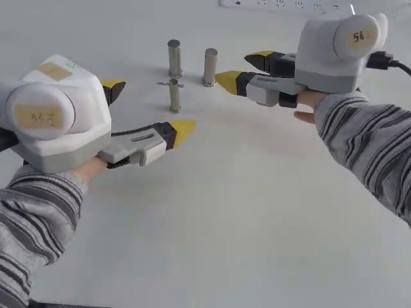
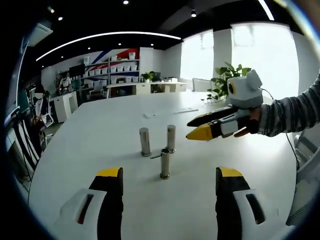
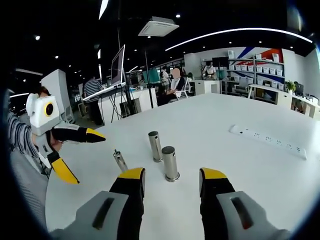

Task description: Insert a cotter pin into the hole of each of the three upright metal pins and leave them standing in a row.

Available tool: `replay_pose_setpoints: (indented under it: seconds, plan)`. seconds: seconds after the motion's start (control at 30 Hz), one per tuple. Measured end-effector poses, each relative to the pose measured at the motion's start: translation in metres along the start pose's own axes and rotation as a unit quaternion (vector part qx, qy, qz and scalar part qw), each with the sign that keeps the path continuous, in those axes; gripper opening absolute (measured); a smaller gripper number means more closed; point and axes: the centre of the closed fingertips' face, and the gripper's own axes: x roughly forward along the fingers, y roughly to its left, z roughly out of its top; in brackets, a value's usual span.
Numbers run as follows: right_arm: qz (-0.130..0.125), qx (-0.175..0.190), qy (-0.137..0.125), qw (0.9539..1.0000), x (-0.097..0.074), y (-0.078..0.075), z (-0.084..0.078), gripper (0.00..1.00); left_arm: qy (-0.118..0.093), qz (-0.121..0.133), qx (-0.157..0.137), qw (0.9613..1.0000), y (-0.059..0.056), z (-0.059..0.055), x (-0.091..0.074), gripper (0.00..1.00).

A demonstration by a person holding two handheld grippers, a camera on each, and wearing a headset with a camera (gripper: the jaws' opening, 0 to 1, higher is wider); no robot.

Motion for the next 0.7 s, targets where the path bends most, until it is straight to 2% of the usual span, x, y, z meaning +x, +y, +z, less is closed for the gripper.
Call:
replay_pose_setpoints:
  seconds: [0.13,0.3,0.47,0.6,0.7]
  plan:
    - [0.001,-0.001,-0.004,1.0000,0.014,-0.004,0.001,0.36,-0.010,0.001,-0.003,0.9999,-0.002,0.004,-0.008,0.79]
    - [-0.001,-0.008,0.006,1.0000,0.028,-0.003,-0.003,0.29,0.001,-0.003,-0.002,1.0000,-0.006,0.000,-0.016,0.84]
    - [-0.003,-0.001,0.011,0.9999,0.035,-0.003,-0.007,0.24,0.006,-0.003,0.002,1.0000,-0.007,-0.003,-0.023,0.90]
    - [-0.004,0.001,0.015,0.9999,0.038,-0.002,-0.008,0.19,0.005,0.010,0.012,0.9999,-0.004,-0.001,-0.031,0.94]
    - [-0.006,0.002,0.014,0.9999,0.041,-0.004,-0.007,0.16,0.004,0.009,0.005,0.9999,-0.004,-0.002,-0.032,0.95]
